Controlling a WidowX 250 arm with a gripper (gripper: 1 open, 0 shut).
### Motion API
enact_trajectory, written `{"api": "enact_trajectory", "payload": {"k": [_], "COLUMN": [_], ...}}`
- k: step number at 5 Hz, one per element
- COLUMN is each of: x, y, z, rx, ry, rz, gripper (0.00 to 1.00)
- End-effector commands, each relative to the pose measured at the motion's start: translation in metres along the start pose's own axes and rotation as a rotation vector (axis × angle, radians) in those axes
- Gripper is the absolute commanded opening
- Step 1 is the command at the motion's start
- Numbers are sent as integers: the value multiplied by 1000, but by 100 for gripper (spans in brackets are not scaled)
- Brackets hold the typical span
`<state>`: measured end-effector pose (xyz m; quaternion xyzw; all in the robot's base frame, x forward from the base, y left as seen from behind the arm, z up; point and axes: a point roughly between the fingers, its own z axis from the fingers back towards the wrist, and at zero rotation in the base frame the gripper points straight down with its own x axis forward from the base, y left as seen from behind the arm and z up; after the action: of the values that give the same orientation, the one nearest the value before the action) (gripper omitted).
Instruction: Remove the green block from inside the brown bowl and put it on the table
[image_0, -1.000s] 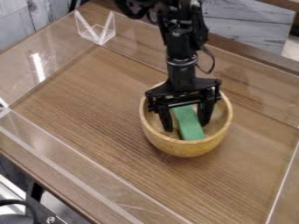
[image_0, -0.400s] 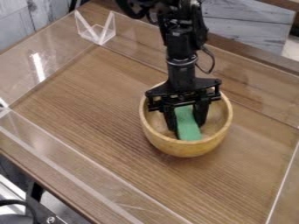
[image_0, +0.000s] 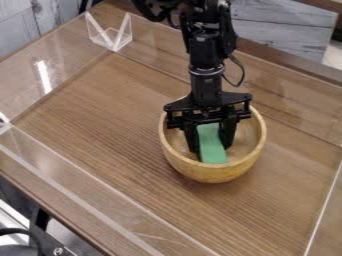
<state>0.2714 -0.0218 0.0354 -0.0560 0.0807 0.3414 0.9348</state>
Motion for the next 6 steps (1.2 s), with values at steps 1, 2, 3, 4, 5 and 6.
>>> {"api": "enact_trajectory", "payload": {"k": [1,2,3,4,5,6], "x": [5,3,0,-2,-3,-5], "y": [-5,-3,-1,1,2,4], "z": [17,19,20,20,20,20], "rx": [-27,-14,-2,7,16,25], "ry": [-35,-22,-9,2,12,22], "rz": [-19,-31,-45,-58,-71,-84], "gripper": [0,0,0,0,0,0]}}
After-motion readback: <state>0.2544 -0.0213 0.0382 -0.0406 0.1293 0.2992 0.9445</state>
